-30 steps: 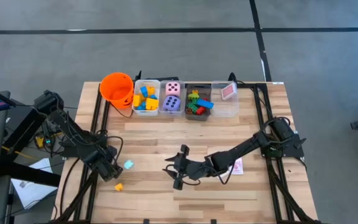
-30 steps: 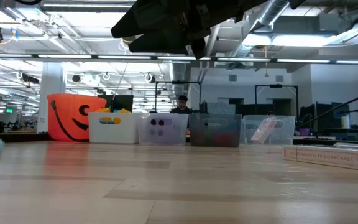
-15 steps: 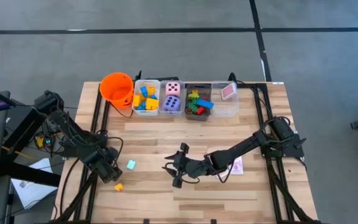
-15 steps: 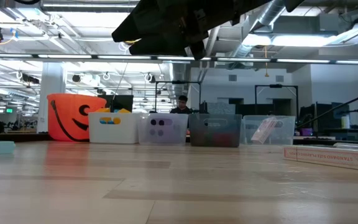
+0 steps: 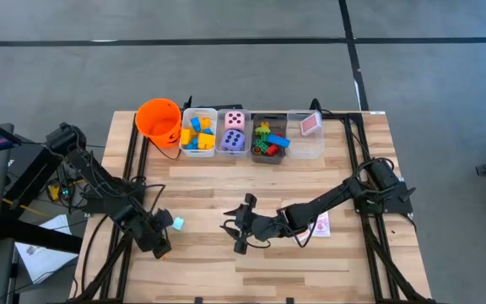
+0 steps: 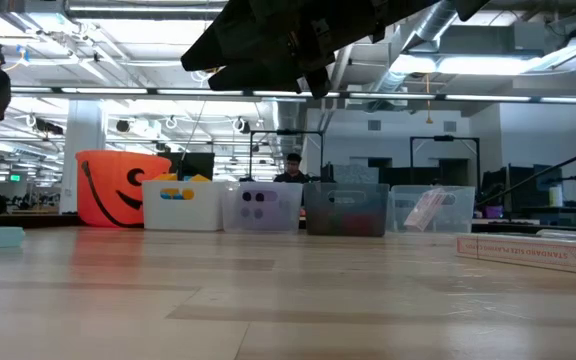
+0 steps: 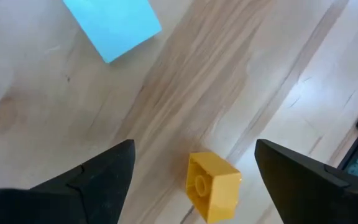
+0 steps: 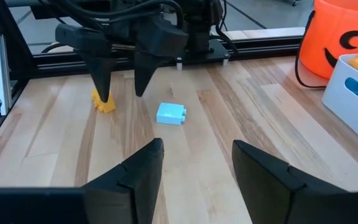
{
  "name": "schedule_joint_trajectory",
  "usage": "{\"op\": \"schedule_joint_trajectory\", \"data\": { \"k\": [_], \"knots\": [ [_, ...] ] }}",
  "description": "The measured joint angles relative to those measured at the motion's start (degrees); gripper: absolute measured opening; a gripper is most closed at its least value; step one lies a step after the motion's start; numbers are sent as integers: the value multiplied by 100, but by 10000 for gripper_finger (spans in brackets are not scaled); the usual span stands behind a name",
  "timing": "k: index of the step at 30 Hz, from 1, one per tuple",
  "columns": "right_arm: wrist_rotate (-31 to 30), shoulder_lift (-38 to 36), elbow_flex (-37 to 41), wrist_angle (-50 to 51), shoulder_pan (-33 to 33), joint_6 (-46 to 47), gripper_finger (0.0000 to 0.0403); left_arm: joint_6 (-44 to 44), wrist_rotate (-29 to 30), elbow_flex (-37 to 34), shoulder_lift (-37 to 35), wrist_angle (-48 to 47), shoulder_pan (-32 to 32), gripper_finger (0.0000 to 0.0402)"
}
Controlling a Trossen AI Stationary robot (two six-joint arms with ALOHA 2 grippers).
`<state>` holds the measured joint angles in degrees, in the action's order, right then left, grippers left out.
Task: Pick & Place Toys
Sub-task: Put the light blue game piece into the black bin
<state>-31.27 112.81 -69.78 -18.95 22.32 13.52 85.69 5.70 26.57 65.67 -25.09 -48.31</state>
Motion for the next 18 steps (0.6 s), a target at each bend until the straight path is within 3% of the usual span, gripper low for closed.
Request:
{"op": "schedule_joint_trajectory", "data": {
  "k": [8,18],
  "knots": [
    [0,0,0,8,1,0,188,-325,401,0,0,108,0,324],
    [0,0,0,8,1,0,188,-2096,1990,0,-4,1305,-2,324]
  ]
}}
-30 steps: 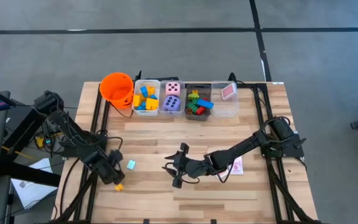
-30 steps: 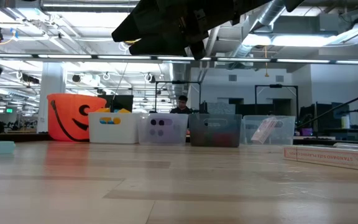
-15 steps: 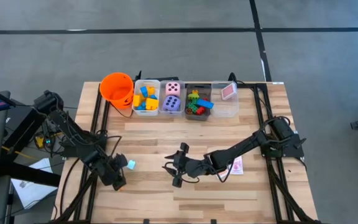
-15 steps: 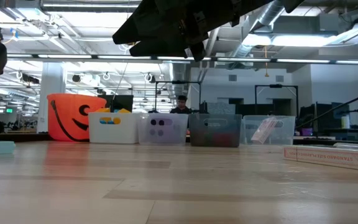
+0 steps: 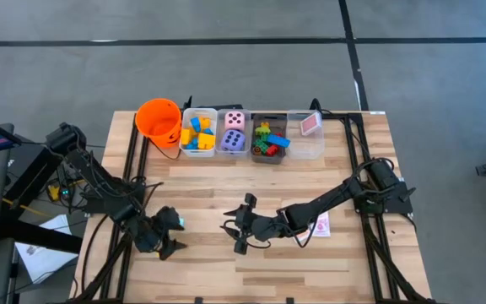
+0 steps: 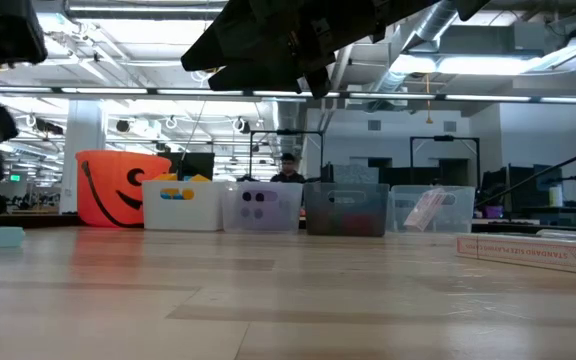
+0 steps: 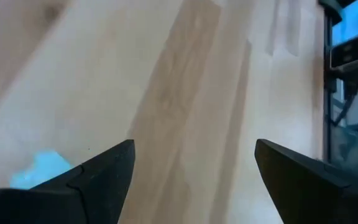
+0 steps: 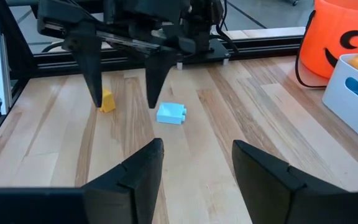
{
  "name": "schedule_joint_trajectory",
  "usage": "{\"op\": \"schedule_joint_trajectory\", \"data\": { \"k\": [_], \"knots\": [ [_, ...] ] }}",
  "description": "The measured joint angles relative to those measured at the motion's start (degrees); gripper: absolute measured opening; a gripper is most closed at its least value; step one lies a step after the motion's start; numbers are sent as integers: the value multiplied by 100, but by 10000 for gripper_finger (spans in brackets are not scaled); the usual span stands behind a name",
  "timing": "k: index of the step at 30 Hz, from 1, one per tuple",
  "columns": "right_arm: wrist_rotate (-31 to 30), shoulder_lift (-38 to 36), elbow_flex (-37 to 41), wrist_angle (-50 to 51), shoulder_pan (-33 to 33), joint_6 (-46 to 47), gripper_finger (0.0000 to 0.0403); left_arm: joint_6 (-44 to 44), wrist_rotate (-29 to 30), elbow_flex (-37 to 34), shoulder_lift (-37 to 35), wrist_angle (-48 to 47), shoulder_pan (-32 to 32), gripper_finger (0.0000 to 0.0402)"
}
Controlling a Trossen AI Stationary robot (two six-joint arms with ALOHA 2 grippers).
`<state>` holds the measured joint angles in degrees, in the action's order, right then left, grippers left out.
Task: Pick & Place Toys
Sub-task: Put the light blue game piece into the black bin
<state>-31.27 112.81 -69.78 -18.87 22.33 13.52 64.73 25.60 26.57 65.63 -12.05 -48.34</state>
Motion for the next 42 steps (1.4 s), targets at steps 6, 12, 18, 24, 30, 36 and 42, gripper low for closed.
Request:
{"op": "schedule_joint_trajectory", "data": {
  "k": [6,12,18,24,30,36,42],
  "knots": [
    [0,0,0,2,0,-30,188,-570,917,0,0,-389,0,324],
    [-1,0,0,20,0,-48,188,-52,1756,-193,0,-1151,-2,324],
    [-1,0,0,29,3,-46,188,881,1756,-890,0,-594,-61,324],
    [0,0,0,44,9,-42,188,1098,1752,-1301,0,277,-123,324],
    [0,0,0,64,12,2,188,1101,1554,-1355,15,458,-122,324],
    [0,0,0,92,21,7,188,1107,1360,-1349,326,656,-122,324],
    [0,0,0,92,52,9,188,1065,1519,-1333,923,1267,-124,324]
  ]
}}
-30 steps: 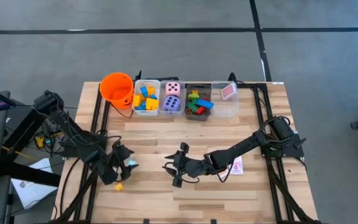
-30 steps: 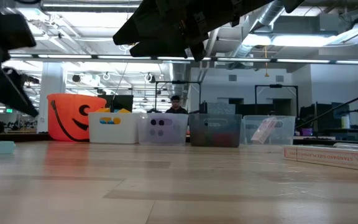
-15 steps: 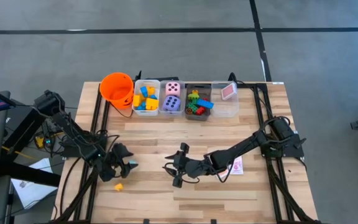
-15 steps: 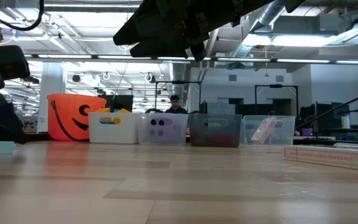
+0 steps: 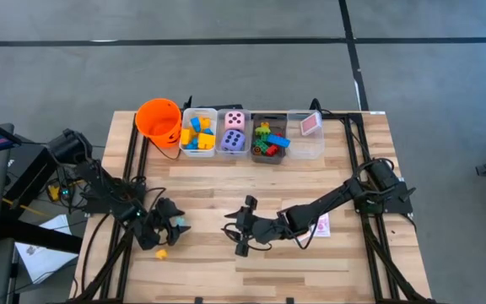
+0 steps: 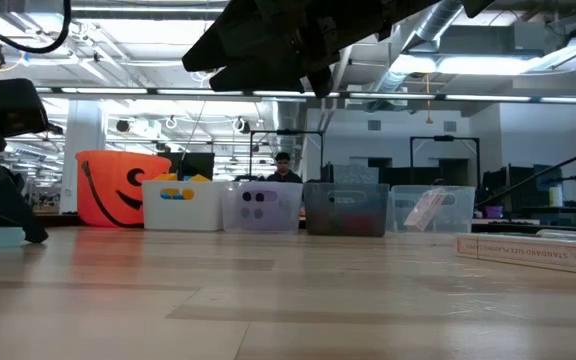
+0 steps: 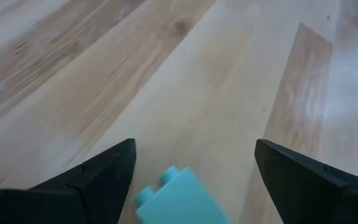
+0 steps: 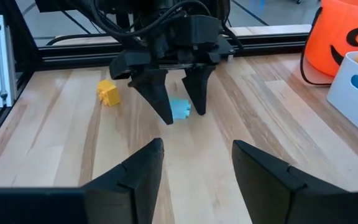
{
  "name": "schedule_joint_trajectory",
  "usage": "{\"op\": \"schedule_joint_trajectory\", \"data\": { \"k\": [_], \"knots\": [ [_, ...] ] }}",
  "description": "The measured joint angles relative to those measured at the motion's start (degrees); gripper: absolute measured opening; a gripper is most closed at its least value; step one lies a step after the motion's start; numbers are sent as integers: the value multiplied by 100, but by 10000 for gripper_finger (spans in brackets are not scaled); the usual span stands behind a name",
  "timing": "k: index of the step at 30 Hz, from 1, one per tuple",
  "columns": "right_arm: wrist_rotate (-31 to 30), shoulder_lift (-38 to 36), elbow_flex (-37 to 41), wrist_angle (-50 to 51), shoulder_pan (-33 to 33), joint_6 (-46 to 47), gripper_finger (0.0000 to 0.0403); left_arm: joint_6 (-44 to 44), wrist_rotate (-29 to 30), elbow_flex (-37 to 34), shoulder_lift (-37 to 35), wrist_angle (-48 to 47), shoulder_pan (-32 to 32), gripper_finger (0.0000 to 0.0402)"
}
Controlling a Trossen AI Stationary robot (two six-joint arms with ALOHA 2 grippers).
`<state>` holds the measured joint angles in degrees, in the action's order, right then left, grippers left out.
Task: Pick & Place Toys
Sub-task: Put the light blue game piece into the black bin
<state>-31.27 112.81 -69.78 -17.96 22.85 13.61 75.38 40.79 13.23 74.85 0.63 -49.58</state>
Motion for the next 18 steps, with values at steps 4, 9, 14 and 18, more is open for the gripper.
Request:
{"op": "schedule_joint_trajectory", "data": {
  "k": [4,9,14,18],
  "knots": [
    [0,0,2,-2,0,15,188,-17,111,0,274,194,-109,324],
    [-2,0,2,-1,7,15,188,-26,281,-15,350,209,-358,324],
    [0,0,2,-2,13,61,188,-29,291,-11,351,84,-485,324],
    [0,0,2,-2,13,61,188,-31,221,-11,351,-9,-495,324]
  ]
}}
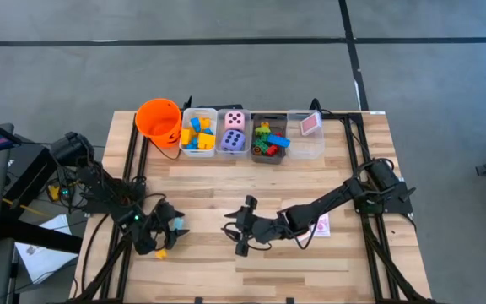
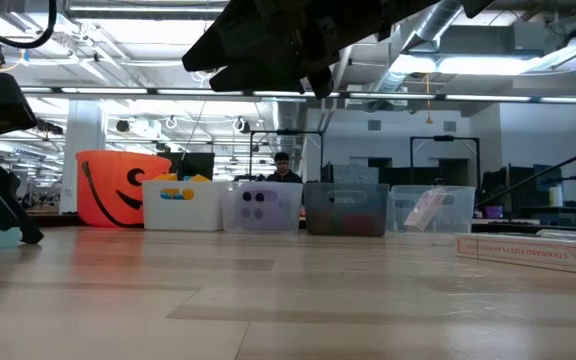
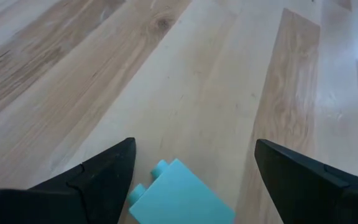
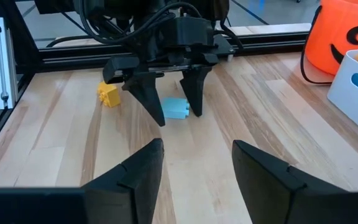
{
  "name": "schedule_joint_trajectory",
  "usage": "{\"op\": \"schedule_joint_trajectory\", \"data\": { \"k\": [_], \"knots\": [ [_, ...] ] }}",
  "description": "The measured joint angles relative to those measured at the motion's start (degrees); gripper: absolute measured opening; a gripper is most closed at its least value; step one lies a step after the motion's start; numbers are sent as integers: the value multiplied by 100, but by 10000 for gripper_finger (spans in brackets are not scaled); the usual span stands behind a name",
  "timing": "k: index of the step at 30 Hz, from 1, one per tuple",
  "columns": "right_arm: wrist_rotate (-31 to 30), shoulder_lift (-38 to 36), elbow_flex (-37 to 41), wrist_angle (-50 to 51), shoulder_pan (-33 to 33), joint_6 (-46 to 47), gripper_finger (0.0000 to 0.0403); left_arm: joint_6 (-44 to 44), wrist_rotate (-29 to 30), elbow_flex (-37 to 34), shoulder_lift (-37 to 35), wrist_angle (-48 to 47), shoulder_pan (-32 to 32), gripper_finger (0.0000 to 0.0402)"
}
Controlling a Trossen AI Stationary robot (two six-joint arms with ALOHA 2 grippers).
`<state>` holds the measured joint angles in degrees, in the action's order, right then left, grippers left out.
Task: Pick & Place Toys
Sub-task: Put the light blue game piece into the black bin
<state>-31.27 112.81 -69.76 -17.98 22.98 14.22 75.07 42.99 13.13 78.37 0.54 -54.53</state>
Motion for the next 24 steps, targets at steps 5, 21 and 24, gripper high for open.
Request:
{"op": "schedule_joint_trajectory", "data": {
  "k": [5,21,24],
  "knots": [
    [0,0,0,0,4,0,188,-2,-52,2,-2,-67,1,324],
    [2,0,0,140,4,7,188,-1353,-466,22,-9,-558,-19,324],
    [5,0,0,220,4,106,188,-1461,-482,22,-9,-563,-19,324]
  ]
}}
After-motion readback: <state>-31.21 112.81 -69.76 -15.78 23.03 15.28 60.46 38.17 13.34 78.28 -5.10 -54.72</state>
